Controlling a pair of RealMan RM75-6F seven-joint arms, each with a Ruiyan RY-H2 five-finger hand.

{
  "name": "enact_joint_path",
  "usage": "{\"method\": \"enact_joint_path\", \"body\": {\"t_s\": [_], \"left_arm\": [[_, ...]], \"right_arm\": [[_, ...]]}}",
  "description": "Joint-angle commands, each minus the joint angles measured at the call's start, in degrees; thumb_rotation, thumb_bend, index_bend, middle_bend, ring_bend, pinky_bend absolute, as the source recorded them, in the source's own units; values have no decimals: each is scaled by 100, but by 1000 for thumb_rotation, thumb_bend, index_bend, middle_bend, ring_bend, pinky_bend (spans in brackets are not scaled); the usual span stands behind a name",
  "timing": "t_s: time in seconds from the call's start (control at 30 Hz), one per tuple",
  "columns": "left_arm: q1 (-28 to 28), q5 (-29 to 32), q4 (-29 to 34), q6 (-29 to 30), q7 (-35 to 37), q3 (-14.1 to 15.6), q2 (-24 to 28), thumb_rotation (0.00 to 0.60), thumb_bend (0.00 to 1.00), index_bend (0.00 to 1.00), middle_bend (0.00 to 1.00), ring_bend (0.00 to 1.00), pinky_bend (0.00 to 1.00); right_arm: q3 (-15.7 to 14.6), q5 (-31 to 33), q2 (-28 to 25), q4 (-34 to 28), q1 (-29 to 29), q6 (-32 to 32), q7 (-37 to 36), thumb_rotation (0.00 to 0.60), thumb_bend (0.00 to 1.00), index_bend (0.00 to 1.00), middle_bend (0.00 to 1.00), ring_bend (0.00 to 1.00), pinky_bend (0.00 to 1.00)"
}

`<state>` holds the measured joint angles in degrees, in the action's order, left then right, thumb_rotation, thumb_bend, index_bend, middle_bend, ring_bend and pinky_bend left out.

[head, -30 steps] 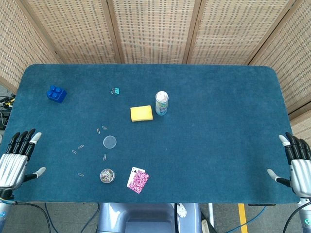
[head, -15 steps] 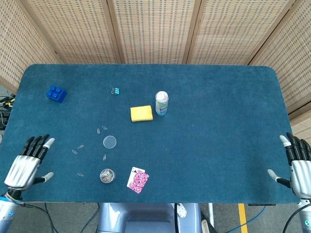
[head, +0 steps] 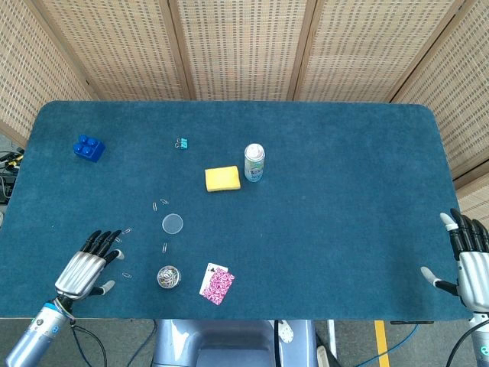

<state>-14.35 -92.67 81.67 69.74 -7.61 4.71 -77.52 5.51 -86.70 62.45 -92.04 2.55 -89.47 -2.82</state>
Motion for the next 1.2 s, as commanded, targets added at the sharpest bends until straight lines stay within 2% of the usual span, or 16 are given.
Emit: {"method": "enact_joint_path", "body": {"t_s": [0.03,0.17,0.43,0.77,0.9,1.2], "left_arm": [[-47,-29,-112,-72,-16,48,-107,600,261,384,0,0,0],[-65,25,-309,-114,78,36,-238,600,265,426,0,0,0],[-132,18,-647,-182,258,63,-414,600,288,442,0,0,0],[-187,85,-708,-309,237,97,-484,600,319,449,0,0,0],[-192,127,-742,-332,201,100,-517,600,360,467,0,0,0],[-226,195,-871,-401,98,93,-648,600,362,476,0,0,0]], "right_arm": [[-1,0,-11,-1,-2,2,-22,600,0,0,0,0,0],[-9,-2,-15,2,7,32,-35,600,0,0,0,0,0],[-14,18,8,-5,26,79,21,600,0,0,0,0,0],[-8,48,3,-3,40,121,-4,600,0,0,0,0,0],[-10,49,-3,0,43,131,-21,600,0,0,0,0,0],[-5,78,-11,16,63,182,-66,600,0,0,0,0,0]]}}
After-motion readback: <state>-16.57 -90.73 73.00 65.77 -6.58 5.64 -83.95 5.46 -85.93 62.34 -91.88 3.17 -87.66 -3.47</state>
